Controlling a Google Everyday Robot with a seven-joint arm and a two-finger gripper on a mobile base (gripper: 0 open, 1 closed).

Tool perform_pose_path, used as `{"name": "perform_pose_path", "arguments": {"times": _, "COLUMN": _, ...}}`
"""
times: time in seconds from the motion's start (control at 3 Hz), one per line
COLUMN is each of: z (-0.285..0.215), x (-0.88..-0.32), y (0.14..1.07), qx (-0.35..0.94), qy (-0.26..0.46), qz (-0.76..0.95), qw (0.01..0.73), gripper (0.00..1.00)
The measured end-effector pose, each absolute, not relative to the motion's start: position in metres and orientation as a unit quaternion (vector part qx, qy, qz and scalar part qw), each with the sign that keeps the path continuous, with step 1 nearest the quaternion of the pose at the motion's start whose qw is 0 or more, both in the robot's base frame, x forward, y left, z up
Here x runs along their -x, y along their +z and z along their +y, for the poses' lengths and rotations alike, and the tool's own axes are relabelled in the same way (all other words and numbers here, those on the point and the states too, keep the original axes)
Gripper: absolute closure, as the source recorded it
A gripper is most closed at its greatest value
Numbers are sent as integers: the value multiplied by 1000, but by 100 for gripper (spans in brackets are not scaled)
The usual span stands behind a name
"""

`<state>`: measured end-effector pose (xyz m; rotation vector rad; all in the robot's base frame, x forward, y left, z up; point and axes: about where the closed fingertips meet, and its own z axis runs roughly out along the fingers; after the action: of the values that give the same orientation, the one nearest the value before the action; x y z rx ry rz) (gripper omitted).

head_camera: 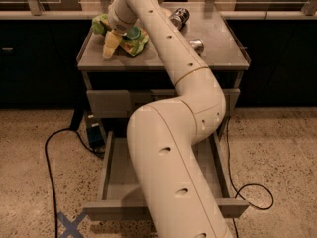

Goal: Place green rice chip bag into middle drawer

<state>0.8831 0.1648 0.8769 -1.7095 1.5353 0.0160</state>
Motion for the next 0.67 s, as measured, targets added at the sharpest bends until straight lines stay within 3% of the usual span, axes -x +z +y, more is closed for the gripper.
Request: {"name": "perform_pose_path", "arguments": {"times": 0.67, "z": 173, "x": -895, "y": 868, "qx": 639, "qy": 18, "qz": 647, "qw": 415, "gripper": 42}}
